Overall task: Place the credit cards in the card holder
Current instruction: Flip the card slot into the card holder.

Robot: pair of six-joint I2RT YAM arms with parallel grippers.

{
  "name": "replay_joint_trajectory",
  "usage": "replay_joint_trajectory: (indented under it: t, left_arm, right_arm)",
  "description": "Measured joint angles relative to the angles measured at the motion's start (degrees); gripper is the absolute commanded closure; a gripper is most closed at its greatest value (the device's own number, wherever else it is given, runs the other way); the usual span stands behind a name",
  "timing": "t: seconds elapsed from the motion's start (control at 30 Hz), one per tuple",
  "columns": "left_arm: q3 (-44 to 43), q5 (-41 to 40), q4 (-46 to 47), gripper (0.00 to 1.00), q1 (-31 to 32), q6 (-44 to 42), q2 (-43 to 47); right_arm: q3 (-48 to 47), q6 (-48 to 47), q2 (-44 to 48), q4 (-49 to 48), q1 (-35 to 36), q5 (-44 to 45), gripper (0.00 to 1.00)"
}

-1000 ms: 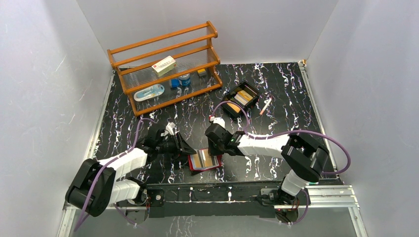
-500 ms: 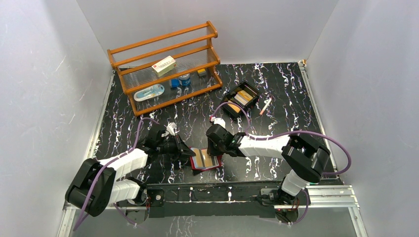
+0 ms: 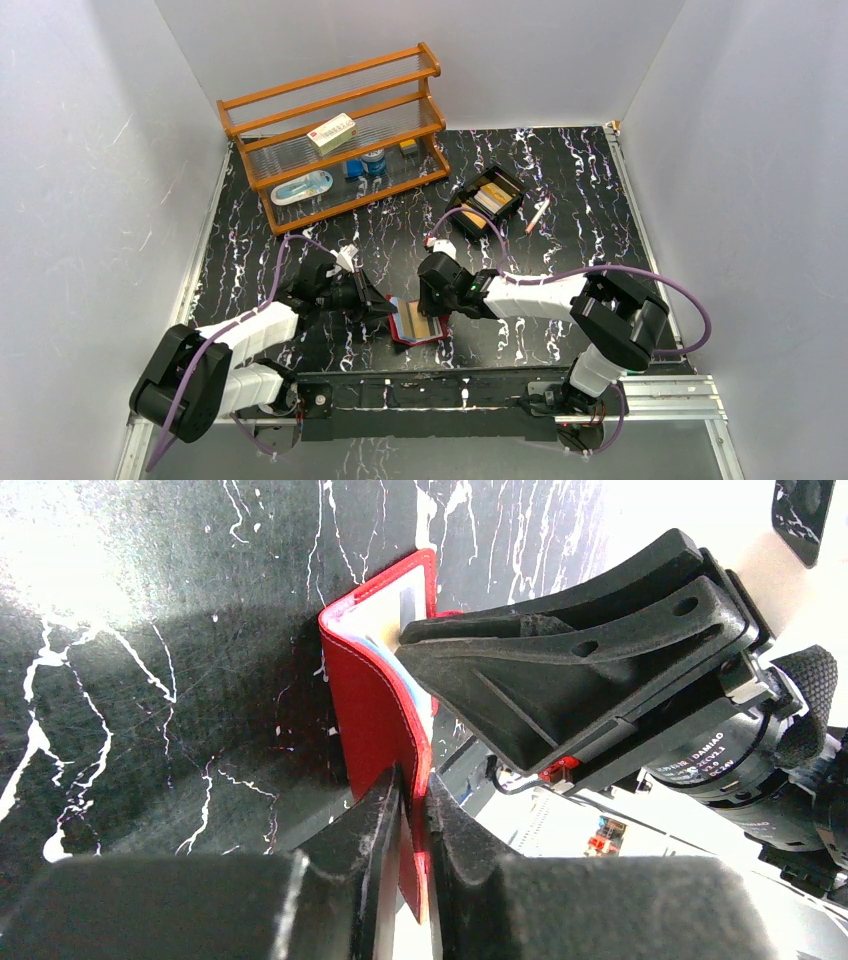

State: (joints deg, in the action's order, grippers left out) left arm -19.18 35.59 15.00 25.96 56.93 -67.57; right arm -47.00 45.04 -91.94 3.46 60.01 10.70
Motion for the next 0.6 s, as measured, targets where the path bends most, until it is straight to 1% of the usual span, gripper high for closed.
replay_joint_trajectory:
  t: [0.03, 0.07, 0.23, 0.27, 0.4, 0.6]
  left_arm:
    - [0.0, -0.1, 0.0, 0.98, 0.1, -0.1, 0.0]
    - [0.0, -0.1, 0.0, 1.0, 0.1, -0.2, 0.0]
    - [0.0, -0.2, 0.2, 0.99, 0.2, -0.3, 0.0]
    - [0.0, -0.2, 0.3, 1.0, 0.3, -0.3, 0.0]
    - [0.0, -0.3, 0.8, 1.0, 0.5, -0.4, -0.2]
    - [-1.0, 0.4, 1.9, 1.0, 1.0, -0.8, -2.2]
  right_arm:
    - [0.0, 0.0, 0.0, -0.1, 0.0, -0.1, 0.74]
    - [0.0, 0.0, 0.0, -0.1, 0.0, -0.2, 0.74]
    - [0.2, 0.0, 0.0, -0.3, 0.0, -0.5, 0.74]
    - [0.3, 0.1, 0.0, -0.5, 0.0, -0.5, 0.74]
    - [0.4, 0.1, 0.0, -0.9, 0.0, -0.7, 0.74]
    - [1.0, 0.5, -0.2, -3.1, 0.0, -2.8, 0.73]
